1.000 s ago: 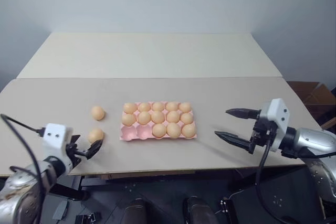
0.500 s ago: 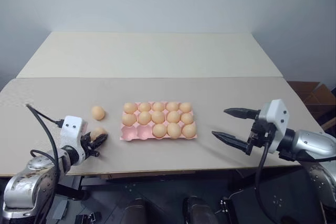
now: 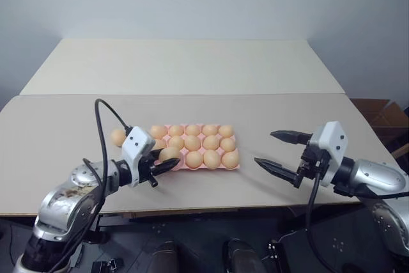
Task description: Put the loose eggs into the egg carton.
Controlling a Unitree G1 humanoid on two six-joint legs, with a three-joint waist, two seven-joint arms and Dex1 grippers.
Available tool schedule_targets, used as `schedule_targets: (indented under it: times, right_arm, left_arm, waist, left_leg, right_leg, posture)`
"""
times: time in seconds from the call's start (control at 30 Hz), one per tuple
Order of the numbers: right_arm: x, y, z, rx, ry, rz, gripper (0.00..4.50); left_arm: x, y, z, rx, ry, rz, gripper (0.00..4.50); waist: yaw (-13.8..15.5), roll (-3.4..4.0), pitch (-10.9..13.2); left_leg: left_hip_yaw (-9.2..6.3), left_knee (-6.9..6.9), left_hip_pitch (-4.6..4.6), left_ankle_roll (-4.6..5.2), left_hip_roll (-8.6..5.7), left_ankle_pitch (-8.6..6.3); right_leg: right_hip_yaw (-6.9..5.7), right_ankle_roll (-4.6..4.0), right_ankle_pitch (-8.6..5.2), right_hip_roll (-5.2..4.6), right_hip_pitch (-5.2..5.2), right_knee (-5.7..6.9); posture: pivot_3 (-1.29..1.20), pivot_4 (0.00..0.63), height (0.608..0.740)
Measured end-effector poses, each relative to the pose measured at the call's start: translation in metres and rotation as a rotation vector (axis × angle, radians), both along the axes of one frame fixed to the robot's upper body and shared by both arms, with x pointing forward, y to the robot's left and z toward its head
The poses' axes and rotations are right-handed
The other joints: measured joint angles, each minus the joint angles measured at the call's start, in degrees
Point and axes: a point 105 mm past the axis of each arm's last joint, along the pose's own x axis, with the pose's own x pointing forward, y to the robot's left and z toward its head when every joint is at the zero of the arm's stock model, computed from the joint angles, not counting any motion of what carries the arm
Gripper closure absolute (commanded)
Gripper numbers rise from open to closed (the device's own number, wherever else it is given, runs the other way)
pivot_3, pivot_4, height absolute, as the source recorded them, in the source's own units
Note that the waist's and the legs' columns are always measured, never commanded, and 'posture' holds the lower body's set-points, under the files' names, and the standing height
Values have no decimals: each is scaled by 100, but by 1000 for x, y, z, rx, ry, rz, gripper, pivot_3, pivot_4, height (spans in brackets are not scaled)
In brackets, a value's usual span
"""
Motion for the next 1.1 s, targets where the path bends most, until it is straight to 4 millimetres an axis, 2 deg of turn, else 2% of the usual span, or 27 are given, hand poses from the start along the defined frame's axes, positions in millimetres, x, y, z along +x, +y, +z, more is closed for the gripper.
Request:
schedule_targets:
  times: [0.27,0.5,0.63,0.73,0.83,0.93,1.1]
  right_arm:
    - [-1,1,0,3,3,-9,0]
    - [0,3,1,6,1,-7,0]
    - [0,4,2,10,1,4,0]
    - [0,2,0,5,16,10,0]
    - [1,1,-1,3,22,19,0]
    - [1,-1,-2,0,26,31,0]
    - [2,-4,-5,-10,30,48,0]
  left_arm:
    - [2,3,0,26,18,-1,13]
    - [-8,43,22,8,-66,107,13]
    - [-28,83,37,-7,-122,164,13]
    - [-46,122,47,29,-154,246,13]
    - [-64,148,52,45,-160,305,13]
    - [-80,161,49,39,-140,339,13]
    - [-91,165,38,-1,-112,370,13]
  waist:
    - [-6,0,0]
    - [-48,1,1]
    - [-67,3,1]
    - [-71,4,2]
    - [-52,4,2]
    - [-23,4,2]
    - [14,3,2]
  left_leg:
    - [0,0,0,0,-1,0]
    - [-2,0,1,0,4,0]
    - [1,0,1,0,7,0]
    - [4,0,3,0,8,0]
    - [9,0,6,-1,7,0]
    - [11,0,6,-1,8,0]
    - [13,0,5,-2,10,-1]
  right_leg:
    - [2,12,-5,-3,0,-2]
    - [3,11,-6,-3,-2,-1]
    - [1,-7,-16,-3,-6,-1]
    - [-1,-24,-35,-5,-5,0]
    - [0,-14,-41,-11,-4,-1]
    - [2,-3,-48,-18,-3,-4]
    - [1,-3,-48,-15,-5,-4]
  posture:
    - [0,150,740]
    - [0,150,740]
    - [0,150,740]
    - [0,150,740]
    - [0,150,740]
    - [0,150,740]
    - [0,150,740]
